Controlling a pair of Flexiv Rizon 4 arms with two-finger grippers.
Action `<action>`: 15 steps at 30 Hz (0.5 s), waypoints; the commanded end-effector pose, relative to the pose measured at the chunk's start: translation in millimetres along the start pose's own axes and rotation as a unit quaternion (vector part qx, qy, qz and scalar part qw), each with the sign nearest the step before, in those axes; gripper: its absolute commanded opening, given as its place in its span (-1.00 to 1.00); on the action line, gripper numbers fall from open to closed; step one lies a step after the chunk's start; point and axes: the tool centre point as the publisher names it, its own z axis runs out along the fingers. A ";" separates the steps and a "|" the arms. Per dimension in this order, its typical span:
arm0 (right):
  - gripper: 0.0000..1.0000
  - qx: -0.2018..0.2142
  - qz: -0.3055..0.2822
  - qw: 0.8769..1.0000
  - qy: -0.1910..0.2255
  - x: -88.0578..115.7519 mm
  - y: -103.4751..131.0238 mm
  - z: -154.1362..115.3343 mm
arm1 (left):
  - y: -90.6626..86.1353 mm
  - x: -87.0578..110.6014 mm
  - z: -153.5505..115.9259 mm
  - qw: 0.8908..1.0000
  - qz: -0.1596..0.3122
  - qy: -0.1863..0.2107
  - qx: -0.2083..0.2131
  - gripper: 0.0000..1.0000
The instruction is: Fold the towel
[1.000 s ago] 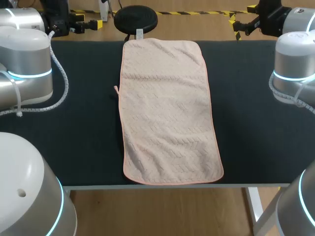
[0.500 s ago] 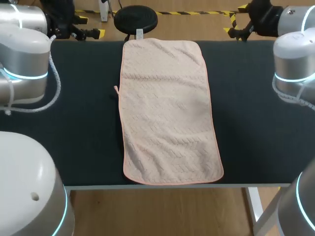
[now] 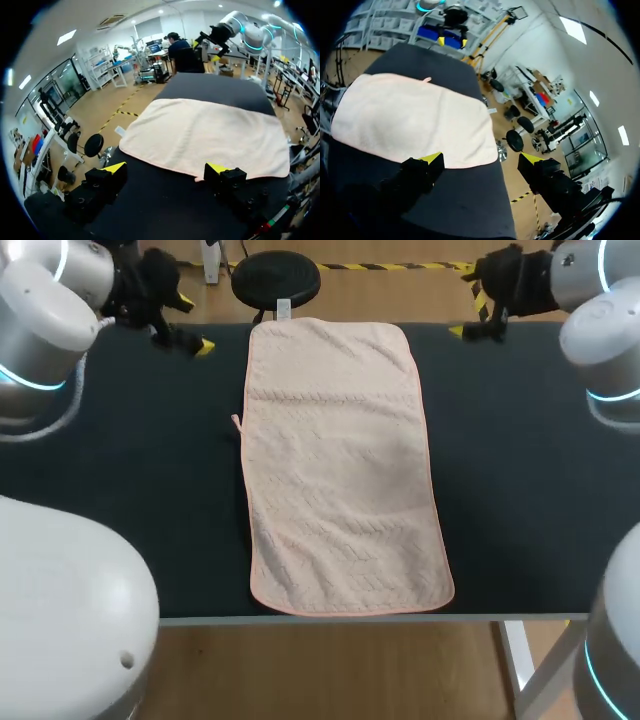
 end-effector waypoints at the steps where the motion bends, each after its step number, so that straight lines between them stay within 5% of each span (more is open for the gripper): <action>1: 1.00 0.146 -0.066 0.981 0.108 8.3 0.3 5.4 | 5.3 0.5 11.3 0.979 0.090 0.086 -0.158 1.00; 15: 1.00 0.212 -0.004 0.968 0.133 66.7 -7.9 47.3 | 39.1 23.8 55.4 0.959 0.074 0.130 -0.241 1.00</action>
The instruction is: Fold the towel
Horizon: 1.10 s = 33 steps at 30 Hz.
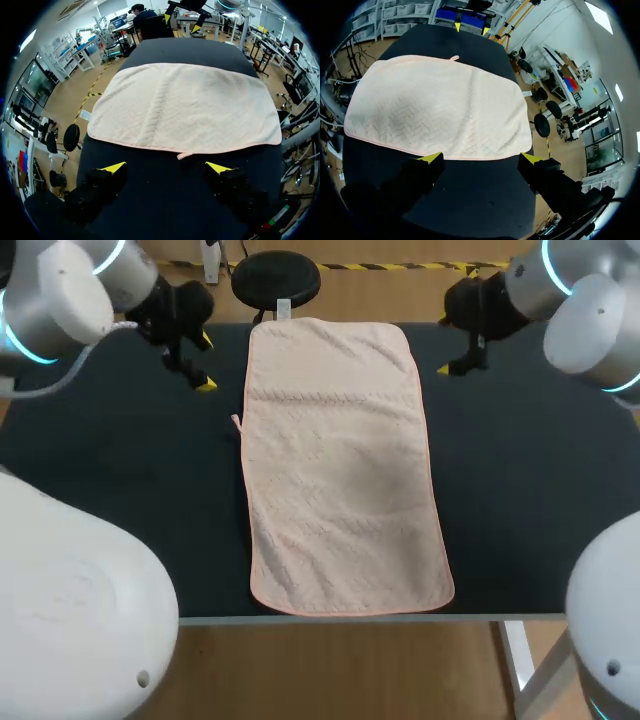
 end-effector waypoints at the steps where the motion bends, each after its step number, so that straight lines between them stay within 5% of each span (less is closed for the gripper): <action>1: 1.00 0.116 0.010 0.993 0.023 1.2 3.6 18.6 | -1.1 -9.7 15.4 0.994 -0.006 0.034 -0.102 1.00; 15: 1.00 0.117 0.022 0.993 0.025 24.1 -0.7 71.9 | -7.3 -13.9 53.0 0.996 -0.025 0.014 -0.090 1.00; 33: 1.00 0.109 0.042 0.988 0.099 36.4 -25.4 107.9 | 2.7 -1.5 84.3 0.996 0.044 0.021 -0.080 1.00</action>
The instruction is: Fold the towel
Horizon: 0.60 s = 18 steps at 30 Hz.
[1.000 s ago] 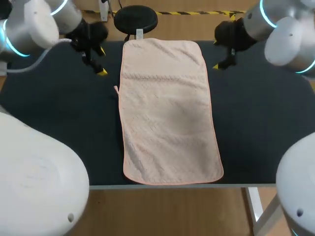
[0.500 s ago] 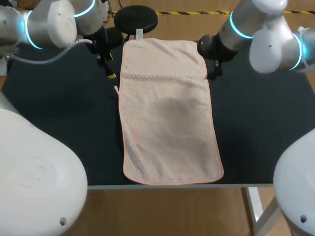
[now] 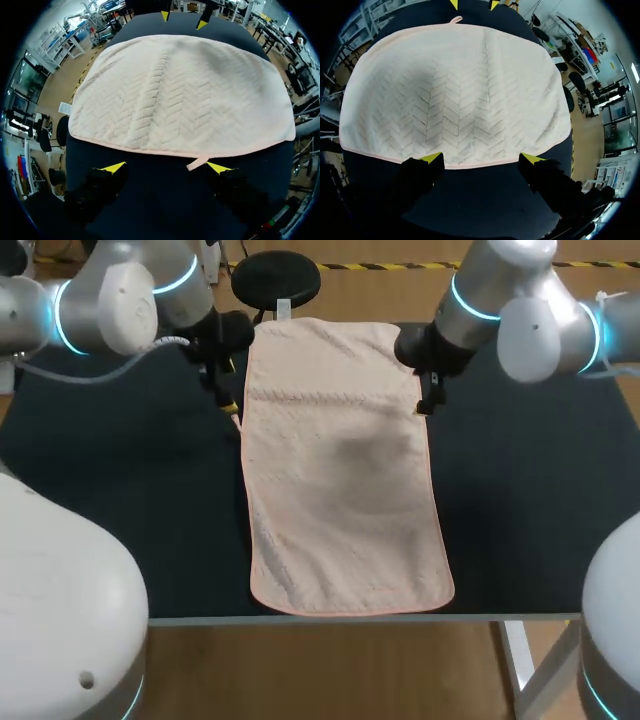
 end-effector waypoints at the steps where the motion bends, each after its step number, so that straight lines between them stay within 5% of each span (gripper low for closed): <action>1: 1.00 0.002 -0.006 1.000 0.018 -4.3 -1.1 12.9 | 0.1 5.1 10.7 1.000 0.025 0.003 0.003 1.00; 18: 1.00 0.031 -0.044 0.997 0.056 -5.8 -9.4 42.1 | -12.0 10.8 21.0 0.999 0.049 -0.007 0.016 1.00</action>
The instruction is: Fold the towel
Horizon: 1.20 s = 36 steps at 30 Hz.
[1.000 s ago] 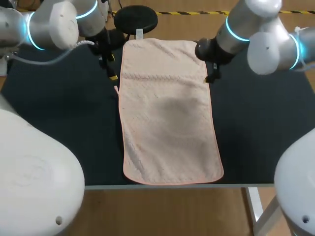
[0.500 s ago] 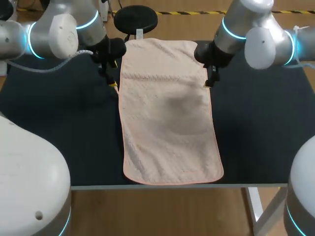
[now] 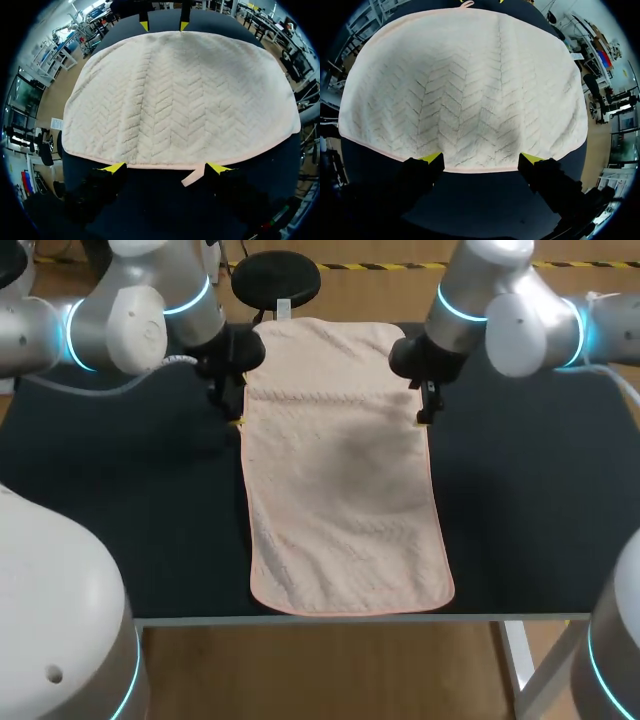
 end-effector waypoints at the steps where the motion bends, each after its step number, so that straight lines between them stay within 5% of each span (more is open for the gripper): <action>1: 1.00 0.004 -0.006 1.000 0.012 -8.2 -0.4 7.3 | -0.5 0.7 -0.6 1.000 0.008 -0.001 0.008 1.00; 15: 1.00 0.013 -0.020 0.999 0.031 -8.2 -7.1 15.6 | -8.7 -2.1 19.1 0.999 0.040 0.023 0.019 1.00; 36: 1.00 0.027 -0.027 0.998 0.041 -7.7 -11.1 41.0 | -9.9 1.9 37.2 0.999 0.021 0.035 0.029 1.00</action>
